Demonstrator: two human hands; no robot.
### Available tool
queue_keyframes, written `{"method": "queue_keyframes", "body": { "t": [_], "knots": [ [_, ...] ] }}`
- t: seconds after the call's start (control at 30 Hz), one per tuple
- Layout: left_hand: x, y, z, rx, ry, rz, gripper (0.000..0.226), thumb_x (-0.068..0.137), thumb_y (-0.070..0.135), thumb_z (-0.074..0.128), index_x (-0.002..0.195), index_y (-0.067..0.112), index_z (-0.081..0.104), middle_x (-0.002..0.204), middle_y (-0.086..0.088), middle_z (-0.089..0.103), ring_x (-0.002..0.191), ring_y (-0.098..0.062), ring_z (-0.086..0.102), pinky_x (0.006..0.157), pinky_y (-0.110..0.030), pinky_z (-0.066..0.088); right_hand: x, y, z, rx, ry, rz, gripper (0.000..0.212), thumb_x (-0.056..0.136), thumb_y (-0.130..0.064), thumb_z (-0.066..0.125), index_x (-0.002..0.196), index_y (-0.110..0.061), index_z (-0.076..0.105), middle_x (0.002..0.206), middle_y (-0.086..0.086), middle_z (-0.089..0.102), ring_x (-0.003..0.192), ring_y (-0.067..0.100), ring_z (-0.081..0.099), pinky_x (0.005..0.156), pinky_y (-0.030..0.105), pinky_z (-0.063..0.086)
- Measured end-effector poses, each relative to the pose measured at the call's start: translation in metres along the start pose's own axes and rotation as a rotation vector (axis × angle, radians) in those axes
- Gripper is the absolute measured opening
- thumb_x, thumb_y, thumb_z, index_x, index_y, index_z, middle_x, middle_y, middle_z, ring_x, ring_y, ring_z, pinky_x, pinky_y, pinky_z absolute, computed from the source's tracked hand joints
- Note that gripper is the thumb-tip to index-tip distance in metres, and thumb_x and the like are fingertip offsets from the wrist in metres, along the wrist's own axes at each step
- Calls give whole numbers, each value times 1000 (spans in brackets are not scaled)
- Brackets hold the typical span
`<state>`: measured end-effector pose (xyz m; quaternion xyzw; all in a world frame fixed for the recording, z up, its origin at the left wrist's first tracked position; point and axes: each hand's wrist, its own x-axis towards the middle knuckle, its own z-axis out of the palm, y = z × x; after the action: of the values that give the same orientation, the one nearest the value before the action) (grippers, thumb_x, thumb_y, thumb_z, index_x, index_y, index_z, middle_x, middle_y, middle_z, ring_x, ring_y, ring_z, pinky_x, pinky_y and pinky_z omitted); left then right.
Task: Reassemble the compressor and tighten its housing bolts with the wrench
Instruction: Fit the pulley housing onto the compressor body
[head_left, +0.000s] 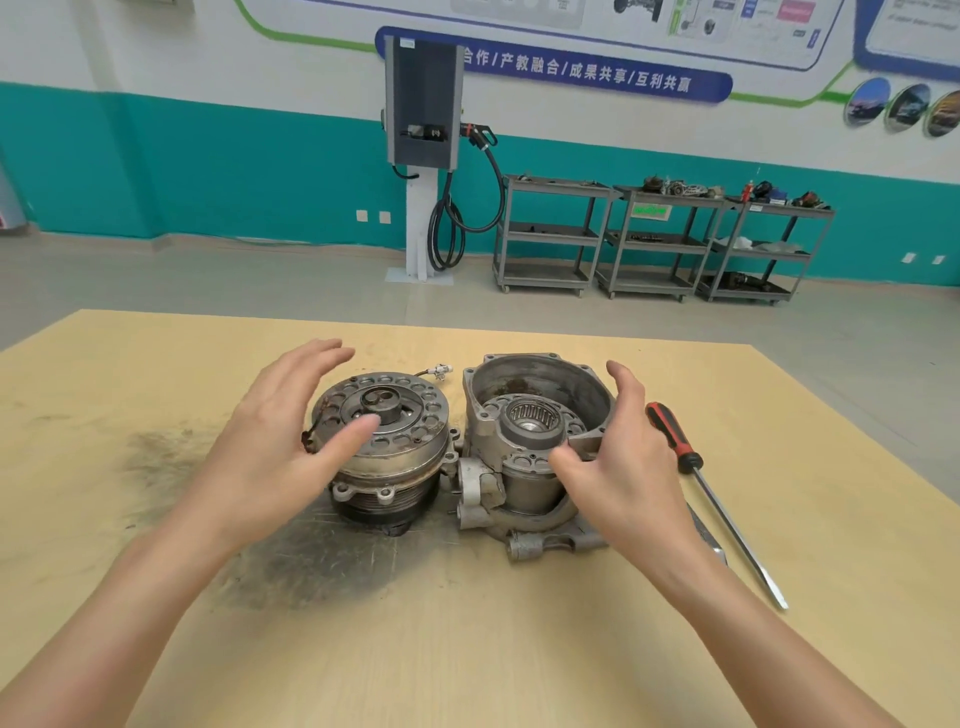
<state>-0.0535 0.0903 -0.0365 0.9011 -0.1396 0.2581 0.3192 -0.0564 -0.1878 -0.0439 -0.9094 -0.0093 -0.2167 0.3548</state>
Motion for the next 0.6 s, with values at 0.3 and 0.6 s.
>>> {"method": "queue_keyframes", "body": {
  "t": [0.3,0.6],
  "knots": [
    [23,25,7,518,-334,178,94,76,82,38,154,33,23,163,6,20,151,-12,12,122,-35,-4,23,20,-13,87,-119,-55,83,72,-16,68,142,-36,27,86,-16,63,74,5,64,62,16,49],
    [70,43,23,764,-767,190,99,77,76,61,152,24,22,155,-4,33,144,-26,31,117,-48,28,54,32,-21,201,-339,-144,77,67,-18,60,134,-45,34,113,-6,61,91,11,68,80,34,58]
  ]
}}
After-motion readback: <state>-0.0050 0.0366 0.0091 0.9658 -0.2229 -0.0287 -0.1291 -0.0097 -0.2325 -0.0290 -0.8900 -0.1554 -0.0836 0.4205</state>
